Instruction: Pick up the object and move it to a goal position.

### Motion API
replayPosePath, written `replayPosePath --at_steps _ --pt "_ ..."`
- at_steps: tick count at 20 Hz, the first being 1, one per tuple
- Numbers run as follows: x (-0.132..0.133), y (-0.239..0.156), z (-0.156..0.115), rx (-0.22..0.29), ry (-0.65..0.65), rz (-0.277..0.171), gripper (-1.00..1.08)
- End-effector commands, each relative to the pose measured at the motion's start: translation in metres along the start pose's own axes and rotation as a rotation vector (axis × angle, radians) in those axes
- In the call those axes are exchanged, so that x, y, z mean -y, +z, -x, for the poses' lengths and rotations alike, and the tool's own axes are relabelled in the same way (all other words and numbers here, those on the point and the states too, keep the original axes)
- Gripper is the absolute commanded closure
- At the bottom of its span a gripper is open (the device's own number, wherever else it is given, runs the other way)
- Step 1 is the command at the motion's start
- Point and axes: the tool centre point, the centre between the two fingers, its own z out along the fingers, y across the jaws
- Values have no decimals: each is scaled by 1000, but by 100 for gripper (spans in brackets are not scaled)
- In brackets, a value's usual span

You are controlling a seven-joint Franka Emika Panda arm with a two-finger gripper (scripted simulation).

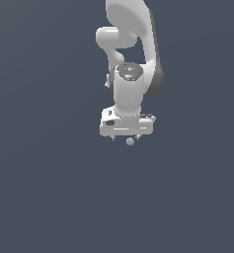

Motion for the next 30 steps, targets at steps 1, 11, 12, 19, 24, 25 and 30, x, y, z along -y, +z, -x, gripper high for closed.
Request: replayPosePath --at_steps 1,11,12,19,24,25,30 --pt "10 21 15 16 -17 2 -92" --pt "35 75 63 60 -67 8 -92" --pt "36 77 65 62 -69 8 -92" --pt "37 82 67 64 -71 8 -92" --pt "37 100 69 64 -71 8 -92" --pt "37 106 70 64 -71 8 -92" --pt "37 126 72 64 -71 8 -92"
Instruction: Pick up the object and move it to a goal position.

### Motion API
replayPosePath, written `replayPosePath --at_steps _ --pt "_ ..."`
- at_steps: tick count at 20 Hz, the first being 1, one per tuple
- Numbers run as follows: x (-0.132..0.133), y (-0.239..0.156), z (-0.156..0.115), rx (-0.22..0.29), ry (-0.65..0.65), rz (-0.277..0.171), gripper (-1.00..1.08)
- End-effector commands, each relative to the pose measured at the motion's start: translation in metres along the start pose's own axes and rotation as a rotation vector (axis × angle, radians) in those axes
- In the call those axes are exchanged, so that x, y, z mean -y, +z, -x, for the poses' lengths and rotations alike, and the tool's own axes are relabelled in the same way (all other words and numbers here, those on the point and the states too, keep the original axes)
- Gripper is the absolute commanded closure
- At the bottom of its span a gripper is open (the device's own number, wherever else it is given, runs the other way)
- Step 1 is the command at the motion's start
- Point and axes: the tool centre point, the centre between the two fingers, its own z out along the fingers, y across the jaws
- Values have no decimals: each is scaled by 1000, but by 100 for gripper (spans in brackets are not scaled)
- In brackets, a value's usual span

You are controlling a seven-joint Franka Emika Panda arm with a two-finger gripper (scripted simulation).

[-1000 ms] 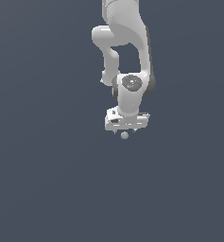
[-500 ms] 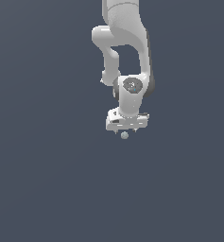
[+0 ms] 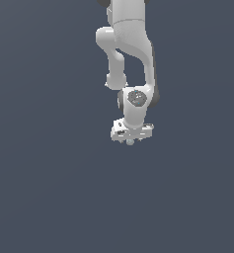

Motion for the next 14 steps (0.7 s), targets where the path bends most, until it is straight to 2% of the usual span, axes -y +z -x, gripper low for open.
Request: replayPosePath --at_steps 1,4,5,14 --pt "0 7 0 -1 0 0 -92" --pt "0 9 -1 -1 0 0 -92" --pt "0 9 -1 -1 0 0 108" --pt "0 9 -1 -1 0 0 108"
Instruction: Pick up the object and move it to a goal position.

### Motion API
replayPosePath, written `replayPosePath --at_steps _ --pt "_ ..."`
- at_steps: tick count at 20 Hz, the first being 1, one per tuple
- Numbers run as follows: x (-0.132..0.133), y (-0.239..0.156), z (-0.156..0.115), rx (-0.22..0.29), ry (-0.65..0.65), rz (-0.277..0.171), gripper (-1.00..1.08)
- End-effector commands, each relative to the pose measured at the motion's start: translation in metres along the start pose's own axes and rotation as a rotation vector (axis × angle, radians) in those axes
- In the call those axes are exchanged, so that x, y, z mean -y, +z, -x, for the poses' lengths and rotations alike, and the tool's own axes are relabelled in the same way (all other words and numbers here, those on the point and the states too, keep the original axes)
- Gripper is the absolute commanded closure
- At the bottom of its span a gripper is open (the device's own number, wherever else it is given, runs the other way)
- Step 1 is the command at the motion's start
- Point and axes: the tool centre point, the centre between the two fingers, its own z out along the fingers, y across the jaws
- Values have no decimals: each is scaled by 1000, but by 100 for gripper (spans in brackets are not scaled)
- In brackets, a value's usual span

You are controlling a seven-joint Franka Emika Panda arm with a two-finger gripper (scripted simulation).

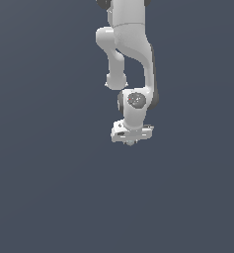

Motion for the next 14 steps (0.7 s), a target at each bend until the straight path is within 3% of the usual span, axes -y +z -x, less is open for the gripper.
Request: replayPosePath --at_steps 1,14 --pt "0 0 0 0 0 0 108" --pt "-29 -36 -24 0 0 0 108"
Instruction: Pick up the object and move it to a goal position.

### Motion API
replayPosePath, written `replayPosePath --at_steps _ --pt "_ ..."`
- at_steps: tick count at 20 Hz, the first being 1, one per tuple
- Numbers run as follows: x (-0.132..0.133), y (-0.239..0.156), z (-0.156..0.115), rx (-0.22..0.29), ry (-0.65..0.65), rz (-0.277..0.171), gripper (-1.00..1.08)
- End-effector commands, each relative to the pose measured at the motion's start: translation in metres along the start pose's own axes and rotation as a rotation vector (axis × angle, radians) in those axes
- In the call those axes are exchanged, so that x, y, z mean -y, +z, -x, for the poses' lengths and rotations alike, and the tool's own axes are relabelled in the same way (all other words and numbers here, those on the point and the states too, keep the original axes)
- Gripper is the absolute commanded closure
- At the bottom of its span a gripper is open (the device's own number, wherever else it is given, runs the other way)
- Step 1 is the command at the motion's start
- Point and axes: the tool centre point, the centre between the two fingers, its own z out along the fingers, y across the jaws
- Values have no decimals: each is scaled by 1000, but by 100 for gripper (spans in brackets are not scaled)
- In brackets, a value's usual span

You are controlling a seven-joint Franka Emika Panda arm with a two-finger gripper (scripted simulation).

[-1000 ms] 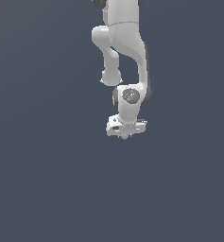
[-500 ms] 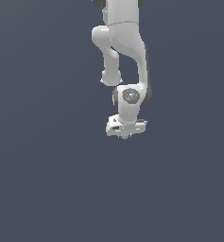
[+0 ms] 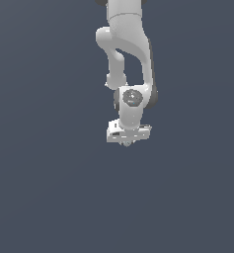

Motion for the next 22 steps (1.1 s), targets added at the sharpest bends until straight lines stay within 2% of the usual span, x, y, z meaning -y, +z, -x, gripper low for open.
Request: replayPosePath --at_steps 1,22 --pt "-11 -14 -9 -1 0 0 108" --pt "-114 -147 -104 -1 0 0 108"
